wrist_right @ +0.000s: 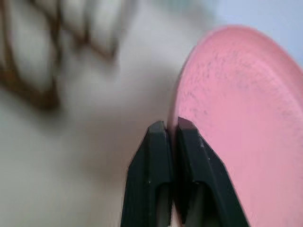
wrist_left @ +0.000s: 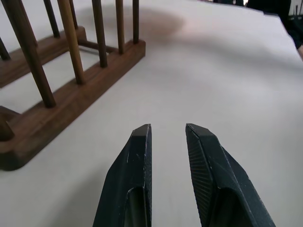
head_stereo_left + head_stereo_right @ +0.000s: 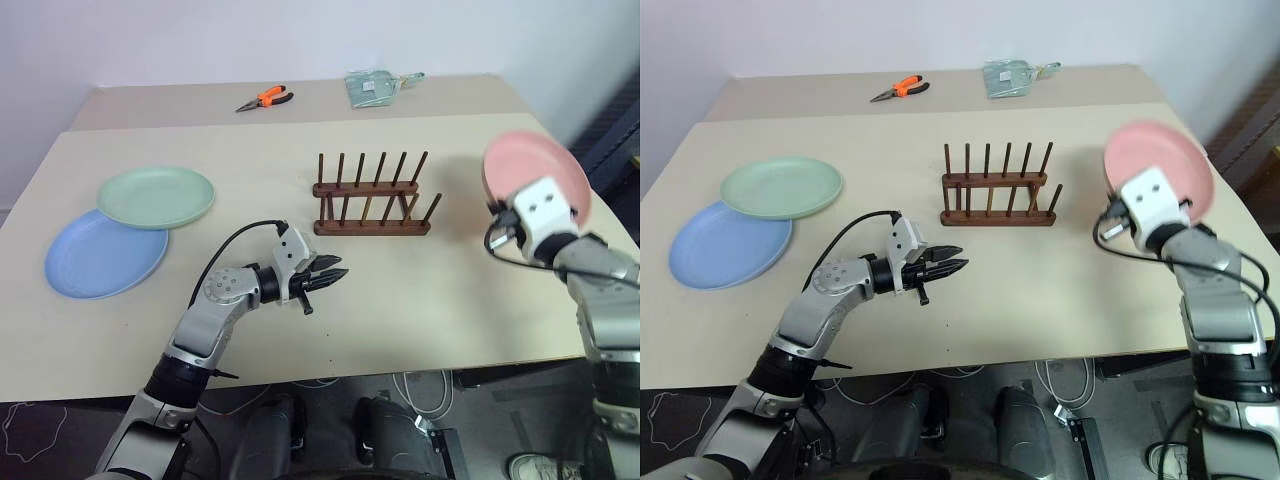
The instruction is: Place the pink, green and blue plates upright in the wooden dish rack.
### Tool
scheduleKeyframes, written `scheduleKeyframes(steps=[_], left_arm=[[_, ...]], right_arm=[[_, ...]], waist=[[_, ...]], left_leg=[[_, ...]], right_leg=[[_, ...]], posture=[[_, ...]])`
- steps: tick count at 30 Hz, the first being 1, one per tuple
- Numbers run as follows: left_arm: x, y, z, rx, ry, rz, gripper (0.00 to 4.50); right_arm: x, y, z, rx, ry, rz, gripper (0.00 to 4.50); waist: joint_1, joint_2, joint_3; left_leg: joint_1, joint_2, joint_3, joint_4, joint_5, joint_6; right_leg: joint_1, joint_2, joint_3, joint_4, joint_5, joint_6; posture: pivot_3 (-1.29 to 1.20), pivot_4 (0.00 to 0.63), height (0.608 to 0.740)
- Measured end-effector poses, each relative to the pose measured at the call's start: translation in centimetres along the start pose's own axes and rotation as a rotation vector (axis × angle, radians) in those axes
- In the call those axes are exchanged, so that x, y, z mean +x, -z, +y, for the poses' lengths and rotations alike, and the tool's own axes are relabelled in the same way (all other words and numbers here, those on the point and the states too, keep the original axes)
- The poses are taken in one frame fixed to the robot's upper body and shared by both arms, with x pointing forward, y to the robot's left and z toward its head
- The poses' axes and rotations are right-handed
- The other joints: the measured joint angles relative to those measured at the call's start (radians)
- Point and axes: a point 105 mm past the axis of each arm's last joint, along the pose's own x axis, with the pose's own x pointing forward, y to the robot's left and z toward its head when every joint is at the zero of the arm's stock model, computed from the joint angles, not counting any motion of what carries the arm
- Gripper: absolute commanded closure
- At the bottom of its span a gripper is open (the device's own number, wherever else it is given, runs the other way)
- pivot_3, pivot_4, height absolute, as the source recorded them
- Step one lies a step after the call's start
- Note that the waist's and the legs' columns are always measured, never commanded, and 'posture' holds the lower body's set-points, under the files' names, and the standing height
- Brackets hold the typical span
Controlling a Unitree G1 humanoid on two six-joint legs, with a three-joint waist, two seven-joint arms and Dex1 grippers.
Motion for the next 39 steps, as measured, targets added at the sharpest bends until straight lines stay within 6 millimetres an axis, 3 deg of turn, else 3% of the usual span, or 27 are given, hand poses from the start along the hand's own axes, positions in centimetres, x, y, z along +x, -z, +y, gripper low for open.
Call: scheduleKeyframes(steps=[4,7,10,18,27,30,37,39], left_arm=[[-0.3,-0.6,0.5,-0.014,-0.027,-0.03,3.37],[-0.5,-0.6,0.8,-0.017,-0.045,-0.03,3.37],[-0.4,-0.6,0.8,-0.023,-0.045,-0.027,3.37],[-0.4,-0.7,0.7,-0.02,-0.045,-0.028,3.37],[-0.4,-0.6,0.7,-0.02,-0.046,-0.026,3.37],[-0.4,-0.6,0.6,-0.02,-0.044,-0.025,3.37],[-0.4,-0.5,0.7,-0.018,-0.047,-0.022,3.37],[-0.4,-0.5,0.7,-0.022,-0.048,-0.021,2.84]], right_arm=[[-0.5,-8.2,1.9,0.395,-0.178,-0.362,4.47],[-1.4,-10.4,3.3,0.597,-0.307,-0.463,4.47],[-1.5,-10.7,4.3,0.743,-0.38,-0.466,4.47],[-0.9,-9.9,4.6,0.877,-0.421,-0.422,4.47],[0.9,-8.0,3.4,1.021,-0.406,-0.374,4.47],[1.7,-6.9,2.7,1.08,-0.39,-0.345,3.56],[2.0,-5.7,2.2,1.054,-0.368,-0.306,0.05],[2.2,-5.5,1.7,0.977,-0.324,-0.293,0.0]], waist=[[0.009,0.0,0.0],[0.008,-0.001,0.0],[0.004,0.0,0.0],[0.003,0.0,0.0],[-0.001,0.0,0.0],[-0.001,0.0,0.0],[-0.001,0.001,0.0],[0.0,0.001,0.0]], left_leg=[[0.0,0.0,-0.002,0.0,0.0,0.001],[0.0,-0.001,-0.003,0.0,-0.003,0.0],[0.0,-0.001,-0.002,0.0,-0.004,0.0],[-0.001,-0.001,-0.002,0.0,-0.003,0.0],[-0.001,-0.001,-0.002,0.0,-0.003,0.001],[-0.001,-0.001,-0.002,0.0,-0.002,0.001],[-0.011,-0.001,-0.002,0.0,-0.001,0.001],[-0.014,-0.001,-0.002,0.001,0.0,0.001]], right_leg=[[0.002,-0.001,-0.002,-0.001,0.0,0.0],[0.003,-0.002,-0.003,-0.003,0.0,0.0],[0.003,-0.003,-0.002,-0.003,0.0,-0.001],[0.002,-0.002,-0.002,-0.003,-0.001,-0.002],[0.002,-0.002,-0.002,-0.003,-0.001,-0.003],[0.002,-0.002,-0.002,-0.003,-0.001,-0.003],[-0.009,-0.002,-0.002,-0.001,0.0,0.0],[-0.012,-0.002,-0.002,-0.001,0.0,0.0]], posture=[[0.0,0.15,0.74],[0.0,0.15,0.74],[0.0,0.15,0.74],[0.0,0.15,0.74],[0.0,0.15,0.74],[0.0,0.15,0.74],[0.0,0.15,0.74],[0.0,0.15,0.74]])
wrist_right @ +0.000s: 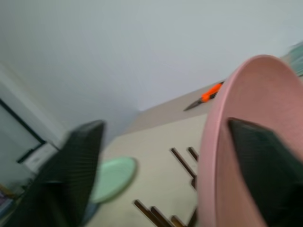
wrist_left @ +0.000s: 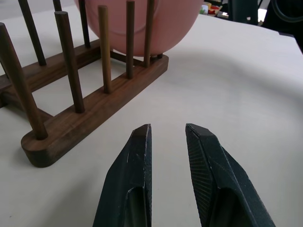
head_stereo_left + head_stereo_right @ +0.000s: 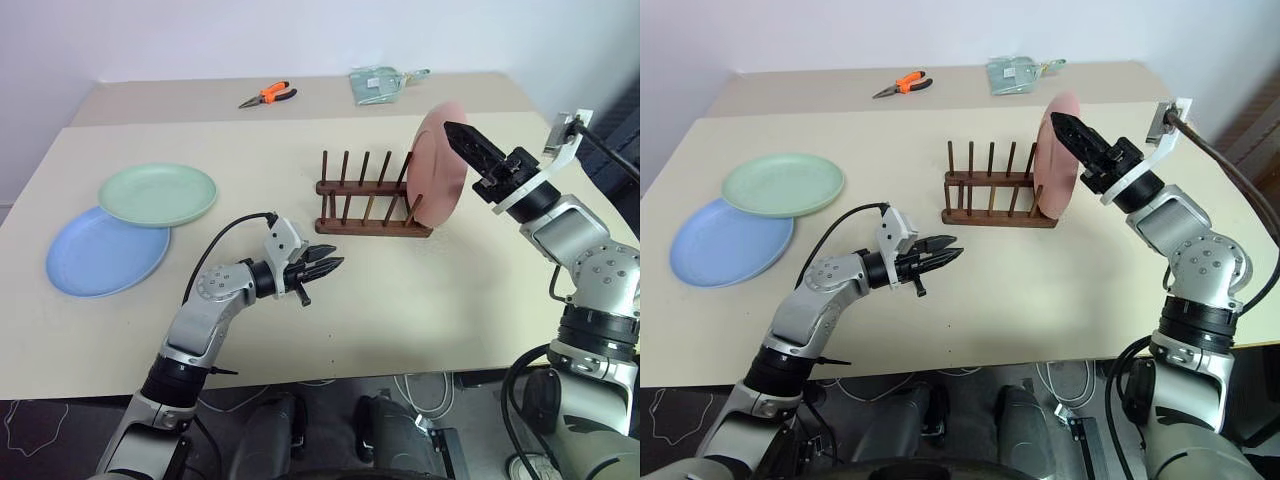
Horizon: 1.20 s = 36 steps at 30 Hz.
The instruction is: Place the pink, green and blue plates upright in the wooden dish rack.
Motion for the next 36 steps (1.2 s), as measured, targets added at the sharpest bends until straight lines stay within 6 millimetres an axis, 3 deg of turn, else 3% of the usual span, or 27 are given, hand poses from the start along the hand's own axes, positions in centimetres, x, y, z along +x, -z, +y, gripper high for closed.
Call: scheduleKeyframes(steps=[2,6,8,10,13,16,18,22,26,32,36], left_arm=[[-0.1,0.0,0.1,-0.016,-0.009,0.001,2.08],[-0.9,-0.3,1.8,-0.045,-0.102,-0.013,0.04],[-1.5,-1.0,3.0,-0.041,-0.172,-0.036,0.04],[-3.0,-2.8,6.2,-0.03,-0.369,-0.098,0.04],[-6.9,-4.4,11.2,-0.011,-0.724,-0.129,0.04],[-13.5,-6.4,15.4,-0.045,-1.188,-0.19,0.04],[-17.1,-6.9,16.2,-0.097,-1.393,-0.251,0.04],[-20.7,-5.7,16.0,-0.222,-1.598,-0.258,0.04],[-21.5,-3.5,15.7,-0.389,-1.648,-0.225,0.04],[-20.4,-1.7,15.4,-0.674,-1.576,-0.272,0.04],[-20.2,-0.6,15.9,-0.835,-1.541,-0.322,1.82]], right_arm=[[-0.2,-0.9,-0.8,-0.146,0.056,0.009,0.0],[-0.9,-3.2,-1.2,-0.446,0.115,0.01,0.0],[-1.0,-3.9,-1.2,-0.526,0.123,0.011,0.0],[-1.0,-4.5,-0.6,-0.699,0.118,0.044,0.0],[-0.1,-4.1,2.4,-0.945,0.01,0.111,0.0],[1.5,-0.2,7.6,-1.093,-0.262,0.193,0.0],[2.0,3.5,9.9,-1.12,-0.422,0.259,0.0],[2.1,8.9,11.3,-1.135,-0.578,0.35,0.0],[2.1,11.1,11.7,-1.105,-0.62,0.361,0.0],[1.8,12.6,11.5,-1.066,-0.629,0.374,0.0],[1.6,13.1,11.2,-1.051,-0.615,0.384,0.0]], waist=[[0.003,0.0,0.0],[0.004,0.0,0.0],[0.005,0.0,0.0],[0.005,0.001,0.001],[0.001,0.001,0.002],[-0.006,-0.001,0.002],[-0.004,-0.002,0.002],[0.016,-0.008,0.003],[0.031,-0.012,0.003],[0.03,-0.013,0.003],[0.027,-0.013,0.003]], left_leg=[[-0.001,0.0,0.0,0.001,0.0,0.0],[-0.001,0.0,0.0,0.001,0.0,0.0],[-0.001,0.0,0.0,0.002,0.0,0.0],[-0.001,0.0,0.001,0.002,0.0,0.001],[-0.001,0.001,0.0,0.002,0.0,0.0],[0.0,0.002,0.0,0.002,0.001,0.0],[0.0,0.002,0.0,0.002,0.001,-0.001],[-0.001,0.0,-0.001,0.005,0.004,-0.006],[-0.001,-0.001,-0.001,0.006,0.004,-0.006],[-0.001,-0.001,-0.002,0.006,0.004,-0.007],[-0.001,-0.001,-0.002,0.006,0.005,-0.008]], right_leg=[[0.0,0.0,0.0,0.0,0.0,0.0],[0.0,0.001,0.0,0.0,0.0,0.0],[0.0,0.001,0.0,0.0,0.0,0.0],[0.0,0.001,-0.001,0.0,0.001,0.002],[0.0,0.003,-0.001,0.001,0.002,0.004],[0.0,0.004,-0.001,0.001,0.002,0.004],[0.001,0.004,-0.002,0.001,0.002,0.005],[0.003,0.002,-0.006,0.0,0.003,0.007],[0.004,0.002,-0.006,-0.001,0.004,0.008],[0.004,0.002,-0.007,0.0,0.004,0.008],[0.004,0.005,-0.007,0.0,0.004,0.008]], posture=[[0.0,0.15,0.74],[0.0,0.15,0.74],[0.0,0.15,0.74],[0.0,0.15,0.74],[0.0,0.15,0.74],[0.0,0.15,0.74],[0.0,0.15,0.74],[0.0,0.15,0.74],[0.0,0.15,0.74],[0.0,0.15,0.74],[0.0,0.15,0.74]])
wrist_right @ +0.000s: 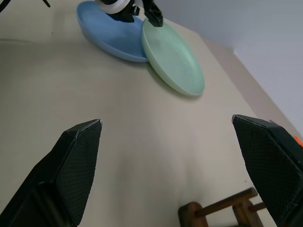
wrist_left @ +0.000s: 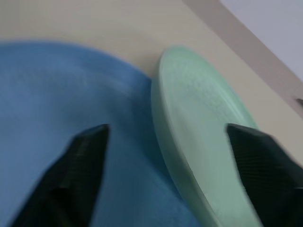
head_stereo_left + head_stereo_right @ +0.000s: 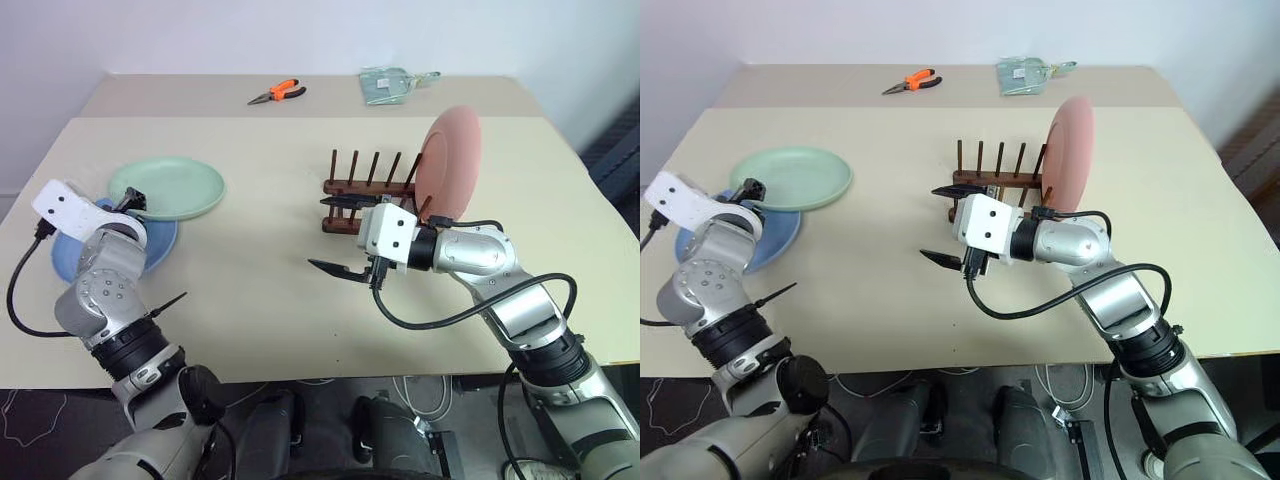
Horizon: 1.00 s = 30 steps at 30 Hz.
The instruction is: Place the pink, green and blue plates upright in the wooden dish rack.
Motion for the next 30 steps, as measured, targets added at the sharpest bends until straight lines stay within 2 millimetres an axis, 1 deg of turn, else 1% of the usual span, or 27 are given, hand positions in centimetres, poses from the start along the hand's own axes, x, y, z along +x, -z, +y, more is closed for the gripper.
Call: scheduleKeyframes(steps=[2,5,8,10,12,13,15,16,18,20,22,24,25,26,27,30], left_arm=[[0.4,0.4,0.0,-0.035,0.007,0.026,2.83],[0.7,0.8,-0.3,-0.073,0.022,0.059,4.46],[0.9,0.9,-0.8,-0.088,0.059,0.07,4.49],[0.8,0.5,-1.8,-0.073,0.116,0.051,4.49],[0.2,-0.4,-3.8,-0.035,0.217,0.007,4.49],[-0.3,-0.9,-5.1,-0.002,0.281,-0.018,4.49],[-1.9,-1.6,-8.2,0.08,0.422,-0.067,4.49],[-2.8,-1.6,-9.7,0.122,0.487,-0.083,4.49],[-4.6,-0.9,-12.5,0.197,0.605,-0.092,4.49],[-5.9,0.2,-14.4,0.248,0.688,-0.077,4.49],[-6.9,1.5,-16.0,0.289,0.749,-0.048,4.49],[-7.6,2.3,-17.1,0.31,0.796,-0.03,4.49],[-8.0,2.6,-17.5,0.313,0.813,-0.027,4.5],[-8.2,2.6,-17.7,0.31,0.822,-0.028,4.5],[-8.3,2.6,-17.8,0.309,0.826,-0.027,4.5],[-8.3,2.7,-17.8,0.305,0.83,-0.023,4.5]], right_arm=[[-0.1,0.3,0.1,0.003,0.006,0.012,0.0],[-0.2,0.5,-0.1,0.007,0.019,0.025,0.0],[-0.5,0.8,-0.5,0.025,0.036,0.043,0.0],[-0.7,0.9,-0.8,0.029,0.052,0.052,0.0],[-0.6,0.7,-1.1,0.01,0.067,0.055,0.0],[-0.6,0.6,-1.4,-0.015,0.079,0.055,0.0],[-0.2,0.0,-2.3,-0.101,0.113,0.055,0.0],[0.0,-0.3,-2.8,-0.151,0.126,0.056,0.0],[0.7,-0.7,-3.3,-0.234,0.139,0.049,0.0],[1.8,-0.8,-3.8,-0.313,0.153,0.048,0.0],[2.8,-0.3,-4.5,-0.388,0.175,0.073,0.0],[3.4,0.3,-5.4,-0.426,0.2,0.097,0.0],[3.5,0.7,-5.7,-0.449,0.206,0.11,0.54],[3.6,1.0,-5.9,-0.47,0.207,0.126,0.83],[3.7,1.5,-6.0,-0.488,0.208,0.142,1.3],[3.7,2.8,-6.1,-0.511,0.209,0.191,2.85]], waist=[[0.0,0.0,0.0],[0.001,0.0,0.0],[0.001,-0.001,0.0],[0.001,-0.001,0.0],[0.001,-0.002,0.0],[0.001,-0.002,0.0],[-0.001,-0.002,0.0],[-0.002,-0.002,0.0],[-0.005,-0.002,0.0],[-0.017,-0.002,0.0],[-0.025,-0.001,0.0],[-0.029,-0.001,0.0],[-0.031,-0.001,0.0],[-0.033,-0.001,0.0],[-0.037,-0.001,0.0],[-0.044,-0.001,0.0]], left_leg=[[0.0,0.0,0.0,0.0,0.0,0.0],[0.0,0.0,0.0,0.0,0.0,0.0],[0.0,0.0,0.0,0.0,0.0,0.0],[0.0,0.0,0.0,0.0,0.0,0.0],[0.0,0.0,0.0,0.0,0.0,-0.001],[0.0,0.0,0.0,0.0,0.0,-0.001],[0.0,0.0,0.001,0.0,-0.001,-0.003],[0.0,0.0,0.001,0.0,-0.001,-0.003],[0.001,0.0,0.0,-0.001,0.0,-0.003],[0.001,0.0,0.0,-0.001,0.001,-0.002],[0.001,0.0,0.0,-0.001,0.002,-0.003],[0.001,0.0,0.0,-0.002,0.003,-0.004],[0.001,0.001,0.0,-0.002,0.003,-0.004],[0.001,0.001,0.0,-0.002,0.003,-0.004],[0.001,0.001,0.0,-0.002,0.003,-0.004],[0.001,0.001,0.0,-0.002,0.004,-0.005]], right_leg=[[0.0,0.0,0.0,0.0,0.0,0.0],[0.0,0.0,0.0,0.0,0.0,0.0],[0.0,0.001,0.0,0.0,0.0,0.0],[0.0,0.001,0.0,0.0,0.0,0.0],[0.0,0.001,0.0,0.0,0.0,0.0],[0.0,0.001,0.0,0.0,0.0,0.0],[0.0,0.001,0.0,0.0,0.0,0.0],[0.0,0.001,0.0,0.0,0.0,0.0],[0.0,0.001,0.0,0.0,0.0,0.0],[0.0,0.001,0.0,0.0,0.0,0.0],[0.0,0.002,0.0,0.001,0.0,0.0],[0.0,0.002,0.0,0.001,0.0,0.0],[0.0,0.003,0.0,0.001,0.0,0.0],[0.0,0.003,0.0,0.001,0.0,0.0],[0.0,0.003,0.0,0.001,0.0,0.0],[0.0,0.003,0.0,0.001,0.0,0.0]], posture=[[0.0,0.15,0.74],[0.0,0.15,0.74],[0.0,0.15,0.74],[0.0,0.15,0.74],[0.0,0.15,0.74],[0.0,0.15,0.74],[0.0,0.15,0.74],[0.0,0.15,0.74],[0.0,0.15,0.74],[0.0,0.15,0.74],[0.0,0.15,0.74],[0.0,0.15,0.74],[0.0,0.15,0.74],[0.0,0.15,0.74],[0.0,0.15,0.74],[0.0,0.15,0.74]])
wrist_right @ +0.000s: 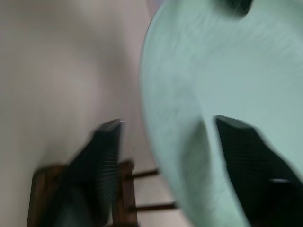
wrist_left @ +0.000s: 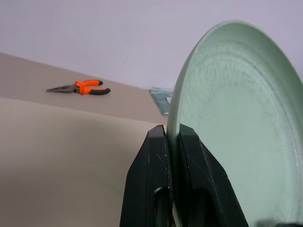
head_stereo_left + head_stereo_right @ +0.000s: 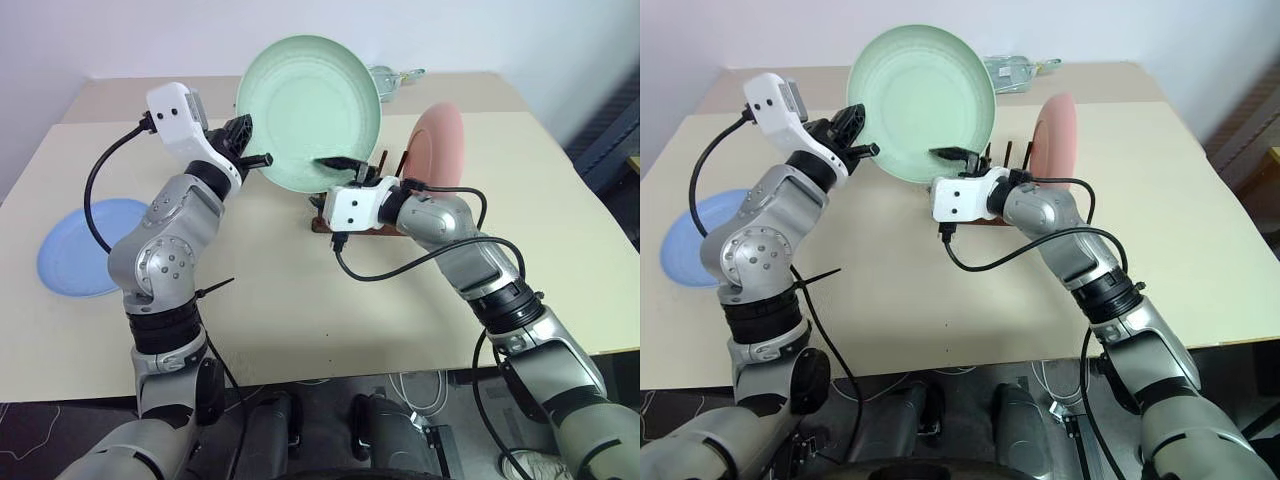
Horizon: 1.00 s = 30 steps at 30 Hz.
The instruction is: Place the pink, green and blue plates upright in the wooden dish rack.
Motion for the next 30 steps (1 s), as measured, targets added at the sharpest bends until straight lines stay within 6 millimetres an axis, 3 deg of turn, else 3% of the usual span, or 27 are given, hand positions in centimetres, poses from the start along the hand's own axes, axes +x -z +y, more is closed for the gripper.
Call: scheduleKeyframes(steps=[3,4,7,11,13,15,17,19,21,23,26,30], left_arm=[[0.0,0.1,-0.1,-0.011,0.011,0.004,4.5],[-0.1,0.0,-0.2,-0.01,0.015,0.001,4.5],[-0.2,0.0,-0.4,-0.035,0.045,-0.007,3.53],[-0.3,-0.5,-1.4,-0.067,0.1,-0.04,1.59],[-0.3,-1.8,-1.0,-0.049,0.091,-0.102,1.59],[-0.6,-4.0,0.6,-0.008,0.04,-0.192,1.59],[-1.4,-6.1,3.8,0.107,-0.069,-0.268,1.59],[-2.5,-6.7,6.9,0.239,-0.172,-0.28,1.59],[-3.7,-5.1,9.5,0.377,-0.236,-0.219,1.59],[-4.3,-1.7,10.4,0.469,-0.222,-0.108,1.59],[-4.6,3.6,8.9,0.494,-0.092,0.018,1.59],[-5.5,7.3,5.4,0.508,0.121,0.089,1.59]], right_arm=[[0.0,0.2,0.0,-0.04,0.005,0.015,4.45],[0.0,0.2,0.3,-0.055,-0.004,0.013,4.45],[0.1,0.1,0.3,-0.077,-0.003,0.013,4.5],[0.0,0.3,0.1,-0.094,0.013,0.029,4.5],[-0.2,0.4,0.4,-0.099,0.01,0.032,4.5],[-0.5,0.8,0.8,-0.098,0.005,0.044,4.5],[-1.5,0.8,0.1,-0.035,0.059,0.039,4.5],[-2.8,0.3,-1.9,0.067,0.159,0.005,4.5],[-4.5,-0.9,-4.6,0.275,0.289,-0.084,4.5],[-5.8,-2.6,-5.9,0.479,0.351,-0.203,4.5],[-6.7,-4.6,-6.0,0.787,0.34,-0.346,4.5],[-6.9,-5.1,-5.3,1.058,0.322,-0.39,4.5]], waist=[[-0.001,0.0,0.0],[-0.001,0.0,0.0],[0.0,0.0,0.0],[-0.001,0.0,0.0],[-0.001,0.0,0.0],[-0.005,0.0,0.0],[-0.006,0.001,0.001],[-0.007,0.002,0.001],[-0.004,0.003,0.0],[0.006,0.002,0.0],[0.018,0.002,0.0],[0.014,0.003,-0.001]], left_leg=[[0.0,0.0,0.0,0.0,0.0,0.0],[0.0,0.0,0.0,0.0,0.0,0.0],[0.0,0.0,0.0,0.0,0.0,0.0],[0.0,0.0,0.0,0.0,0.0,0.0],[0.0,0.0,0.0,0.0,0.0,-0.001],[0.0,0.001,0.0,0.0,0.001,-0.001],[0.001,0.001,0.0,-0.001,0.001,-0.001],[0.001,0.002,0.0,-0.001,0.001,-0.002],[0.001,0.002,0.0,-0.002,0.001,-0.002],[0.0,0.002,0.0,-0.002,0.001,-0.002],[0.0,0.001,0.0,-0.002,-0.002,-0.004],[0.0,0.001,0.0,-0.003,-0.002,-0.004]], right_leg=[[0.0,0.0,0.0,0.0,0.0,0.0],[0.0,0.0,0.0,0.0,0.0,0.0],[0.0,0.0,0.0,0.0,0.0,0.0],[0.0,0.0,0.0,0.0,0.0,0.0],[0.0,0.001,0.0,0.0,0.0,0.0],[0.0,0.001,0.0,0.0,0.0,0.0],[0.0,0.002,0.0,0.0,0.0,0.0],[0.0,0.002,0.0,0.0,0.0,0.0],[0.0,0.002,0.0,-0.001,0.0,0.0],[0.001,0.002,0.0,-0.001,0.0,0.0],[0.0,-0.002,0.0,-0.001,0.001,-0.002],[-0.004,-0.005,0.0,0.0,0.002,-0.004]], posture=[[0.0,0.15,0.74],[0.0,0.15,0.74],[0.0,0.15,0.74],[0.0,0.15,0.74],[0.0,0.15,0.74],[0.0,0.15,0.74],[0.0,0.15,0.74],[0.0,0.15,0.74],[0.0,0.15,0.74],[0.0,0.15,0.74],[0.0,0.15,0.74],[0.0,0.15,0.74]])
